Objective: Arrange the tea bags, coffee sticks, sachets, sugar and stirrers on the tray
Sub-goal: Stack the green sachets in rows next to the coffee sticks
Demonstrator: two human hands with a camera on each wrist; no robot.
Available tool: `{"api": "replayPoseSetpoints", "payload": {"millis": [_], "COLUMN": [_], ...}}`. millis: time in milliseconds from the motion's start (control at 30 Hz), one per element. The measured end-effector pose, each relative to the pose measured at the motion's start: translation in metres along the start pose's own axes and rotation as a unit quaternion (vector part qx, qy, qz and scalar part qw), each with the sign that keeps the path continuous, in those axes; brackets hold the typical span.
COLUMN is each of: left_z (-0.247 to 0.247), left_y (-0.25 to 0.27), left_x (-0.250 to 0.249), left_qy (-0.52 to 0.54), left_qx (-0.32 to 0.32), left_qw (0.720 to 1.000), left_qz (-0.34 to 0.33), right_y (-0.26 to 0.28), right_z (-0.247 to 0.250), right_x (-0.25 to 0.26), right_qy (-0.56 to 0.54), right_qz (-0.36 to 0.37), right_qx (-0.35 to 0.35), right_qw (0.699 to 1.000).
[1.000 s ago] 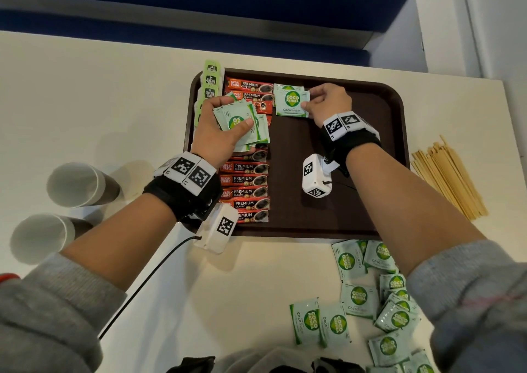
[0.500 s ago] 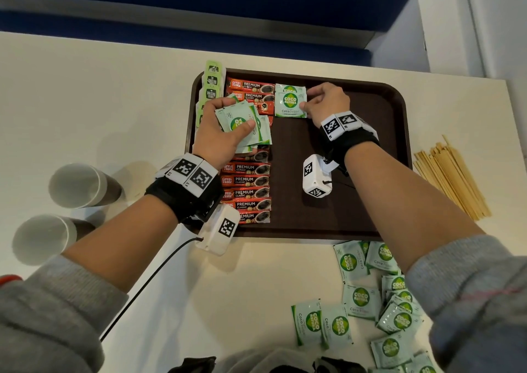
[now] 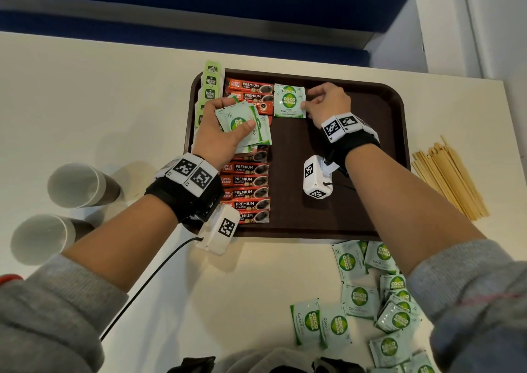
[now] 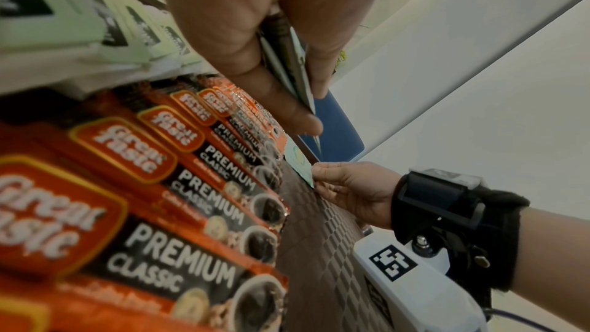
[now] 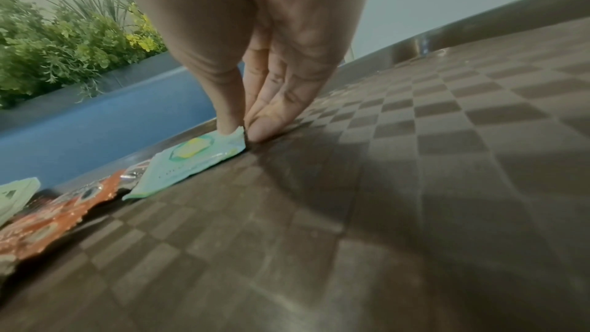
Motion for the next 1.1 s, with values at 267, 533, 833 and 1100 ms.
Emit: {"api": "replayPoseSetpoints", "payload": {"millis": [267, 533, 833, 1100], "left_z": [-0.007, -0.007, -0.005, -0.007], "left_y": [0.003, 0.014, 0.016, 0.011], "left_x": [-0.002, -0.011, -0.012, -0.006], "left_qy": [0.003, -0.029, -0.034, -0.034], "left_qx": [0.015, 0.034, 0.048, 0.040], "left_qw": [1.000, 0.999, 0.998, 0.998], "left_qz": [0.000, -0.008, -0.007, -0.020], "right_y": [0.030, 0.051, 0.054, 0.052], "right_z": [0.007, -0.003, 0.000, -0.002], "right_x": [0.018, 0.033, 0.037, 0.036], "right_qy": [-0.014, -0.073, -0.131, -0.202], "right_qz": [0.107, 0.174, 0.166, 0.155], "right_qx": [0.031, 0.200, 0.208, 0.196], "right_qw": [0.994, 0.961, 0.955, 0.947]}}
Point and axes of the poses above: each hand's wrist, its own y-axis away from the middle knuckle, its own z-axis out of the back of the hand, x = y × z, the point moved 2 cm from there along -y, towards the middle knuckle, and after that the axes turned 2 degrees about y, right-handed, at the moved point
